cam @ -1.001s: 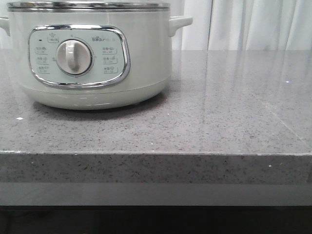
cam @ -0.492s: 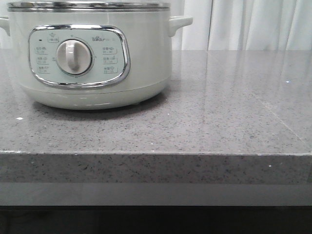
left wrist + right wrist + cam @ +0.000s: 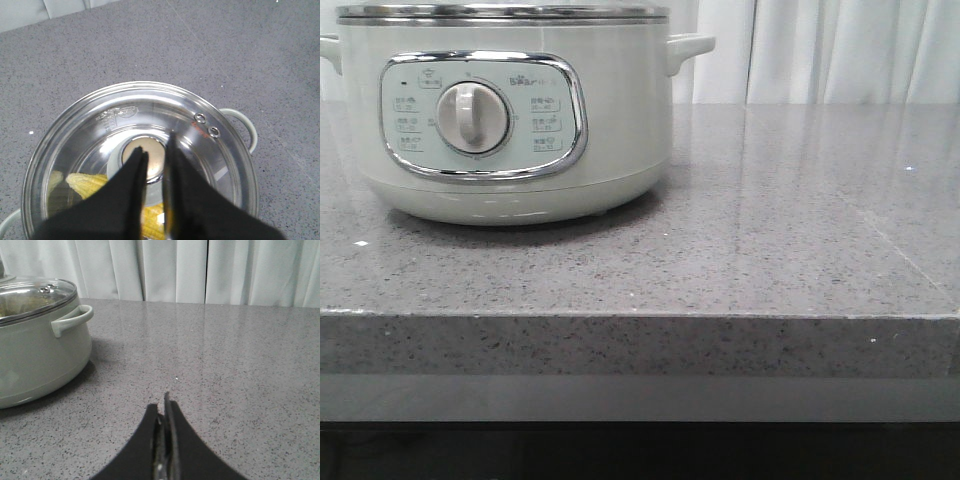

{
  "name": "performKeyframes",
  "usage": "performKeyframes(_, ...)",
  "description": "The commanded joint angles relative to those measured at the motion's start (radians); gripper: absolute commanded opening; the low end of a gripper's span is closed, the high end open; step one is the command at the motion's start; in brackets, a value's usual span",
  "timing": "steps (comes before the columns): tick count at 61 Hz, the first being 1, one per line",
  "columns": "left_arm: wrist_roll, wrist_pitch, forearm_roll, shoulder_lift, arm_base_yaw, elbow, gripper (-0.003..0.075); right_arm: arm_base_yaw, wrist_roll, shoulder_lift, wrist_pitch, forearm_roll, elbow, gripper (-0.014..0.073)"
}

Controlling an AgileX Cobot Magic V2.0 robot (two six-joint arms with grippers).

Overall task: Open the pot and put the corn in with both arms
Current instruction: 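Release the lid knob and raise the left gripper away from the pot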

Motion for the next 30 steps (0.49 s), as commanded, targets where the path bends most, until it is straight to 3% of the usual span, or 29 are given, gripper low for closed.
performKeyframes(1, -0.004, -0.049, -0.017, -0.061, -0.008, -0.03, -0.0018, -0.004, -0.009, 0.007, -0.083, 0.002, -0.027, -0.0069)
performKeyframes(13, 0.0, -0.137, -0.02, -0.16, -0.008, 0.072, -0.0018, -0.004, -0.009, 0.007, -0.083, 0.002, -0.027, -0.0069)
performKeyframes(30, 0.006, -0.438, -0.02, -0.441, -0.008, 0.471, -0.0018, -0.004, -0.009, 0.007, -0.083, 0.002, -0.027, -0.0069)
